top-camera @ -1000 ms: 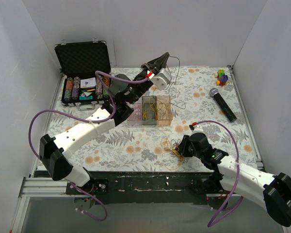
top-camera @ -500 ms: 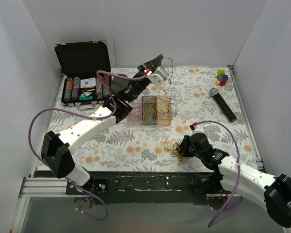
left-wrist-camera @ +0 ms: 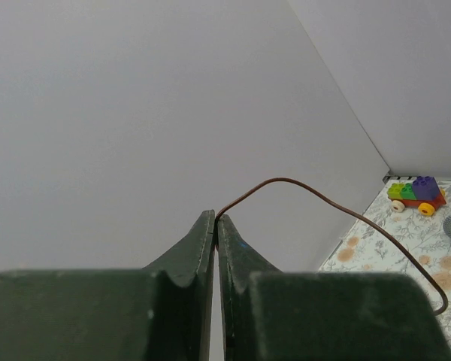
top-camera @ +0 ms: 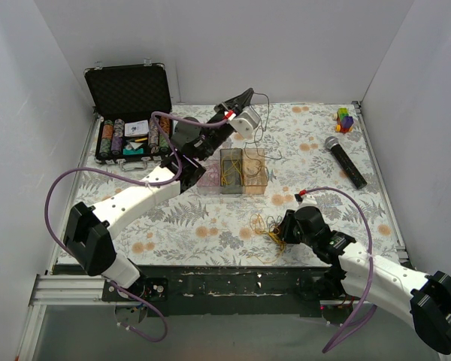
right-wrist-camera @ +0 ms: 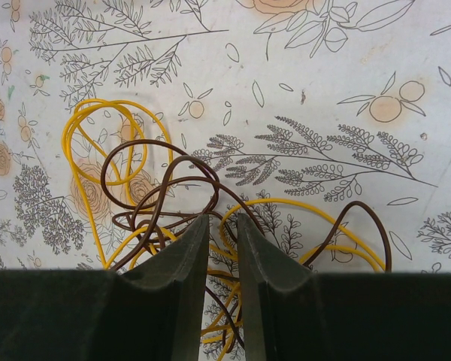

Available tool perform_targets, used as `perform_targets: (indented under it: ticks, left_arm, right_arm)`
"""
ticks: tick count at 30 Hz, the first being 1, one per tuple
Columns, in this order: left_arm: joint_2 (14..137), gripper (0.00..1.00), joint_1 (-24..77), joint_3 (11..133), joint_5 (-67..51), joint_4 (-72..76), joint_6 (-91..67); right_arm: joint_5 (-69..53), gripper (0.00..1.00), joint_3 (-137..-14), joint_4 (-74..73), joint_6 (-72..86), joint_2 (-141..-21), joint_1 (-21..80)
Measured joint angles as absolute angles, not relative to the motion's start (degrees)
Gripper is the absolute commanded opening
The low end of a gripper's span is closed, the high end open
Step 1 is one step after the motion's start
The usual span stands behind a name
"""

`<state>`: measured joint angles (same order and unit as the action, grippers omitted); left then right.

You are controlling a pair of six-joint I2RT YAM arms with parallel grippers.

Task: Untangle the cables
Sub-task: Place the cable in the bin.

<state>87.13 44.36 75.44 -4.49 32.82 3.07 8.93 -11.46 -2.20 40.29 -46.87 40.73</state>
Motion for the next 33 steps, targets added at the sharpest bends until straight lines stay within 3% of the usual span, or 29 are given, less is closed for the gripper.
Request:
perform_targets:
  ticks: [11,33]
  left_arm:
    - [87.1,0.00,44.4,79.9,-3.9,37.5,2.5]
    - [86.3,0.00,44.4,75.7,-3.8,36.7,3.7]
  right_arm:
    - [8.9,0.28,-11.5,-2.1,40.3,-47.0,40.7]
    - [8.9,0.29,-11.5,-1.9,40.3,-47.2,40.7]
